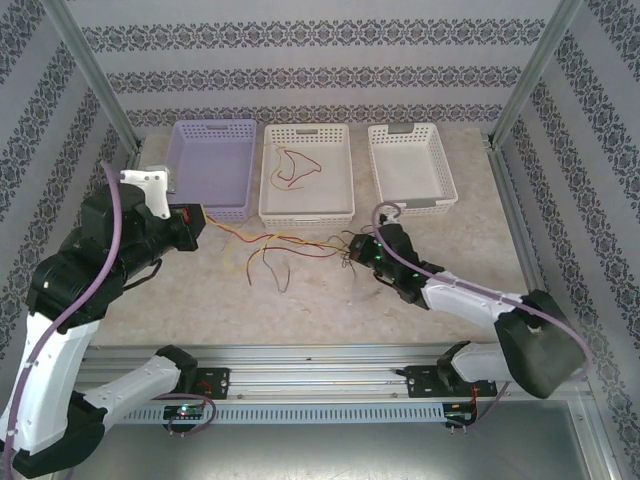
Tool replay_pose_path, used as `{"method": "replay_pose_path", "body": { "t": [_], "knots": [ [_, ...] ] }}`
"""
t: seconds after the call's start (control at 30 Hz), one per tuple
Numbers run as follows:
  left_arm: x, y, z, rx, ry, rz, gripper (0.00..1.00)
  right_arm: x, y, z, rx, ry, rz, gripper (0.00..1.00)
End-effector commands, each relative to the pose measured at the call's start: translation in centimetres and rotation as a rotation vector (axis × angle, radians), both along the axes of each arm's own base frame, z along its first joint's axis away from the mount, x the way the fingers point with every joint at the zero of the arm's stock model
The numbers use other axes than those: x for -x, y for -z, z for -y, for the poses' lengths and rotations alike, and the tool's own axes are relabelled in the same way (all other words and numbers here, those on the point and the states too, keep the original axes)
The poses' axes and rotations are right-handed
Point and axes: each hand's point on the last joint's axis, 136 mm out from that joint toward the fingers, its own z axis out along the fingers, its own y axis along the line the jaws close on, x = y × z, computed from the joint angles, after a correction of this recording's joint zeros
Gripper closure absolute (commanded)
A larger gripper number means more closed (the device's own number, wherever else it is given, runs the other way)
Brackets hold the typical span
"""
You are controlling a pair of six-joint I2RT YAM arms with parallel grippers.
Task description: Untangle the cables
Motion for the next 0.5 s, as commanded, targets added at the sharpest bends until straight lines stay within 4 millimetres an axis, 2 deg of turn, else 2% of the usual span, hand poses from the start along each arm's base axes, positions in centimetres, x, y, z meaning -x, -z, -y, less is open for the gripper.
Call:
{"method": "replay_pose_path", "body": {
  "t": [0.0, 0.23, 0.33, 0.47],
  "knots": [
    [0.6, -0.5, -2.1, -0.121, -0.054, 0.016, 1.0, 0.7, 1.8, 4.2, 0.097, 0.063, -0.042, 1.0],
    [0.7, -2.7, -3.3, -0.158, -0.095, 0.059, 1.0, 0.9, 1.9, 9.5, 0.128, 0.162, -0.064, 1.0],
    [0.4, -3.0, -3.3, -0.166, -0.101, 0.063, 1.0, 1.2, 1.8, 11.5, 0.131, 0.208, -0.073, 1.0],
    [0.8, -4.8, -5.5, -0.231, -0.184, 0.118, 1.0, 1.8, 1.6, 14.7, 0.154, 0.296, -0.084, 1.0]
  ]
}}
